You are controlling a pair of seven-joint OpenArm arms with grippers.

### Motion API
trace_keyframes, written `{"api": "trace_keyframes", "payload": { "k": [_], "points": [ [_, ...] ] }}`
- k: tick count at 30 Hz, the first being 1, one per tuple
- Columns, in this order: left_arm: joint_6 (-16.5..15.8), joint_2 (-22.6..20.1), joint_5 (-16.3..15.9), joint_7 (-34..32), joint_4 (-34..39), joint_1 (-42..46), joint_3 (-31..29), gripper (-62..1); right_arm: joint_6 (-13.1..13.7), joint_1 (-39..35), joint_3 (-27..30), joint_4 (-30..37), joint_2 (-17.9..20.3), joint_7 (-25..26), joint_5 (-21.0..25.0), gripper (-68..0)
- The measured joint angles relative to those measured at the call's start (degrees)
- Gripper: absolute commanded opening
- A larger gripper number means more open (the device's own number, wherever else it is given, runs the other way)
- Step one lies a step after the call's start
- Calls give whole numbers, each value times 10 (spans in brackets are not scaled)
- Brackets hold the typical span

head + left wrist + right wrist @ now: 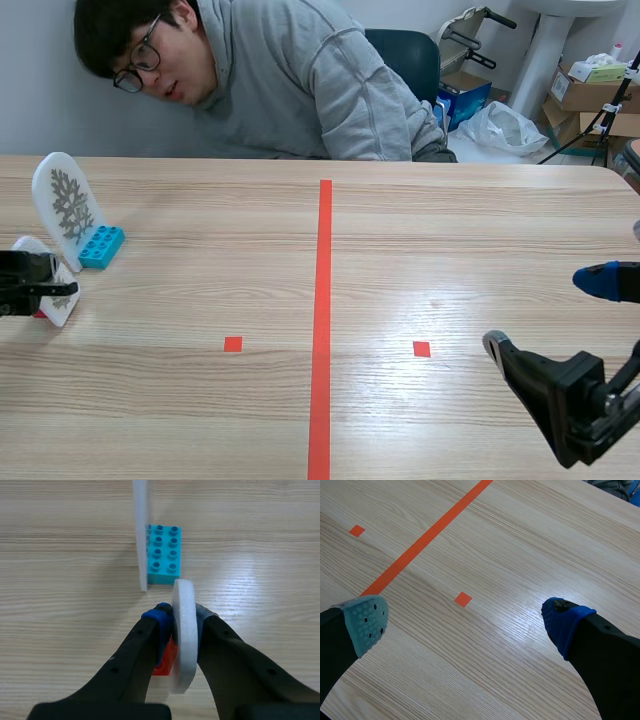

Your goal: Do the leaf sorting experiment

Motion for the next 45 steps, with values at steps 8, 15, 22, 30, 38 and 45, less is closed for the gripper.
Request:
{"api": "trace_keyframes", "payload": {
  "k": [8, 15, 22, 30, 38, 45],
  "points": [
    [0, 0, 1, -8, -47, -45, 0, -569, 0, 0, 0, 0, 0, 0, 0, -37],
    [0, 0, 9, -20, -82, -82, 0, -569, 0, 0, 0, 0, 0, 0, 0, -37],
    [1, 2, 13, -24, -103, -88, 0, -566, 0, 0, 0, 0, 0, -2, 0, -37],
    [1, 2, 15, -25, -103, -88, 0, -472, 0, 0, 0, 0, 0, -2, 0, -37],
    [1, 2, 15, -25, -103, -88, 0, -352, 0, 0, 0, 0, 0, -2, 0, -37],
    [0, 2, 15, -38, -103, -84, 0, -141, 0, 0, 0, 0, 0, -2, 0, -37]
  ]
}}
